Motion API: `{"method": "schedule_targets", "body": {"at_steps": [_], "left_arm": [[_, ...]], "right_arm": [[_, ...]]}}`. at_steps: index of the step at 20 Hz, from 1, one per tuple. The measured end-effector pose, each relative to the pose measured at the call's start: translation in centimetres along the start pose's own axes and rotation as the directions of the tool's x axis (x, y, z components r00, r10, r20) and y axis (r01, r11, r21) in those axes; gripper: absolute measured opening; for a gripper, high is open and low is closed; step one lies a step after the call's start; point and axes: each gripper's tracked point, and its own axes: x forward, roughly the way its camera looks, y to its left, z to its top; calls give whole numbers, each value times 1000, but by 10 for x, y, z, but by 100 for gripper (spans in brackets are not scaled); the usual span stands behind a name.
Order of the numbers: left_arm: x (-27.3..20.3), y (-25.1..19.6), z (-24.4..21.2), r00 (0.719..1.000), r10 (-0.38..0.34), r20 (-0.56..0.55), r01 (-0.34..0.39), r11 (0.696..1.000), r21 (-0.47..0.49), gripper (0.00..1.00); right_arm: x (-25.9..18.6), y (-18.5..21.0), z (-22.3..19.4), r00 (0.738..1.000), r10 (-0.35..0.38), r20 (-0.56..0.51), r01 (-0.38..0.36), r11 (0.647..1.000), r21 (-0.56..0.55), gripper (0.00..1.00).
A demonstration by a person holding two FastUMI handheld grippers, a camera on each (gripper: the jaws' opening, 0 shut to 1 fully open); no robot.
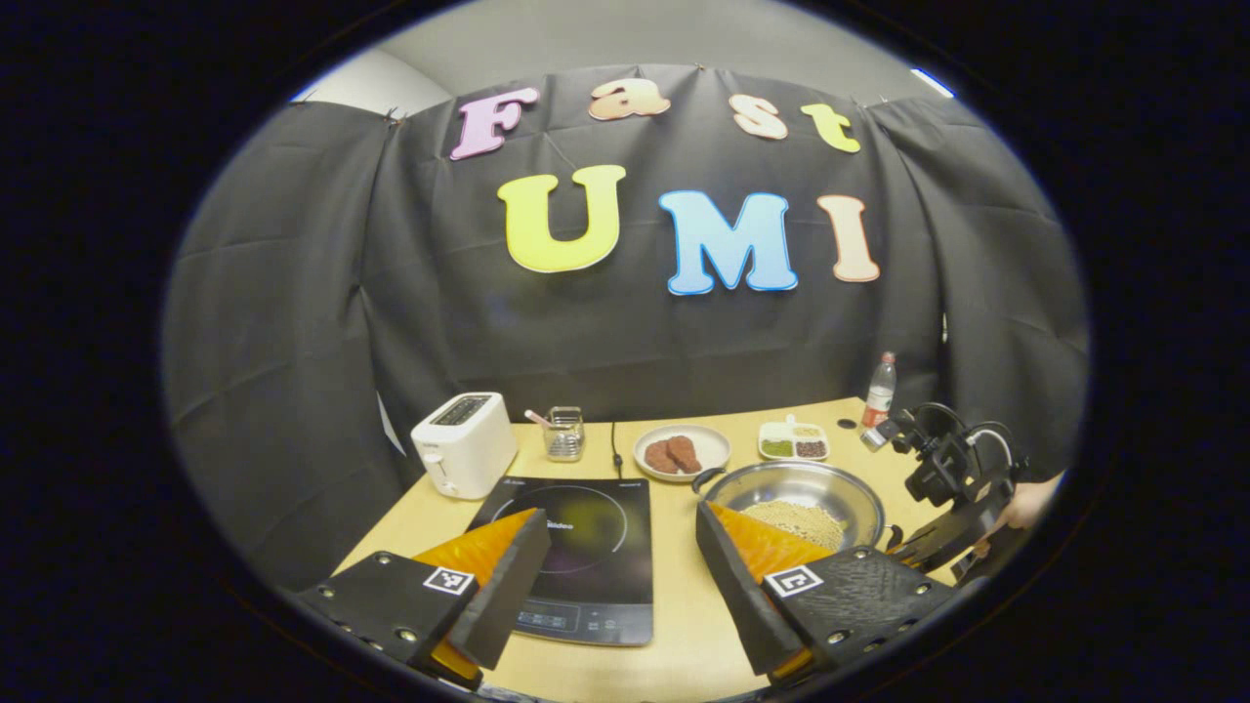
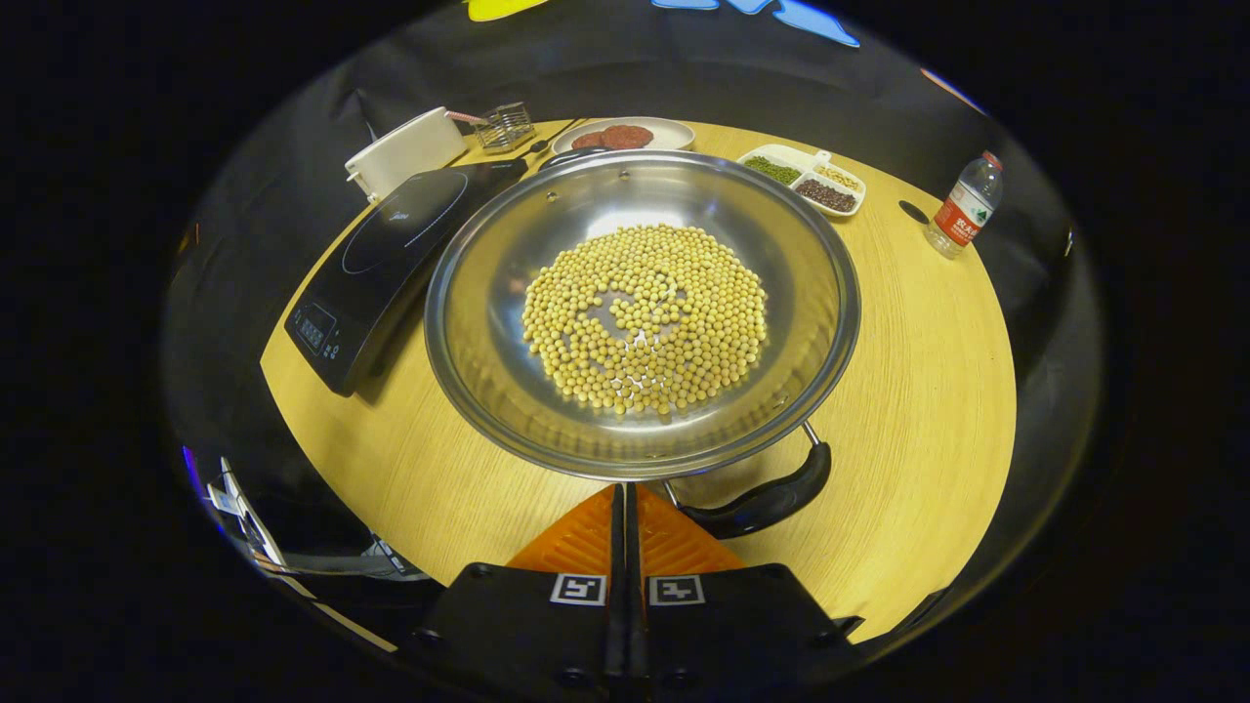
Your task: First push the handle of the pot to place it horizontally, then grasp the pot with both hands and set it on the induction cooktop.
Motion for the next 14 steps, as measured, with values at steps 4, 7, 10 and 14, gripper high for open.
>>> {"method": "schedule_targets", "body": {"at_steps": [4, 7, 10, 14], "left_arm": [[4, -14, 6, 1000, 2, 9, -2, 1000, -3, 92], [6, -23, 9, 1000, 5, 14, -5, 1000, 6, 92], [10, -30, 11, 1000, 9, 16, -9, 1000, 5, 92], [11, -40, 13, 1000, 15, 10, -15, 1000, 10, 88]], "right_arm": [[-3, -18, 5, 1000, -5, 8, 5, 1000, 16, 2], [-2, -28, 8, 1000, -6, 17, 6, 999, 32, 2], [-4, -39, 10, 1000, -13, 23, 12, 999, 42, 2], [-5, -54, 11, 999, -20, 31, 18, 999, 51, 2]]}}
